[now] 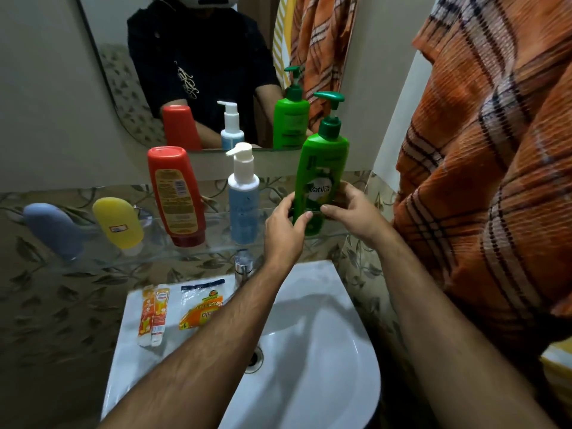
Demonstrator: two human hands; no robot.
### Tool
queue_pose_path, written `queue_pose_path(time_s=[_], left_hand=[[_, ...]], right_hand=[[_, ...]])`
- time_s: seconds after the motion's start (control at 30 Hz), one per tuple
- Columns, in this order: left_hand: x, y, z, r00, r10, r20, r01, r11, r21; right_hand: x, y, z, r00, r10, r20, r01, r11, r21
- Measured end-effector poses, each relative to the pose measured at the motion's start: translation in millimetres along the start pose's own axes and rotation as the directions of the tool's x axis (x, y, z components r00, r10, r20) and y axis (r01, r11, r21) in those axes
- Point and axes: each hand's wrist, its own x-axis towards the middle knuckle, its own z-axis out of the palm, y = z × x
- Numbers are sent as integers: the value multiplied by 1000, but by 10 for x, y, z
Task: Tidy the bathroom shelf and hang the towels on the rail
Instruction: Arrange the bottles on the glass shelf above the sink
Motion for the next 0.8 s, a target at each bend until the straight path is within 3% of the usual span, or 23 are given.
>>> queue_pose_path(time_s=[0.63, 0.8], left_hand=[[-86, 69, 22, 998, -38, -45, 42, 995, 88], [-360, 56, 26, 989, 40, -140, -17, 986, 166]], right_hand=[[-69, -68, 107, 1000, -21, -19, 18, 991, -135], [-223, -63, 158, 991, -26, -130, 12, 994, -107]])
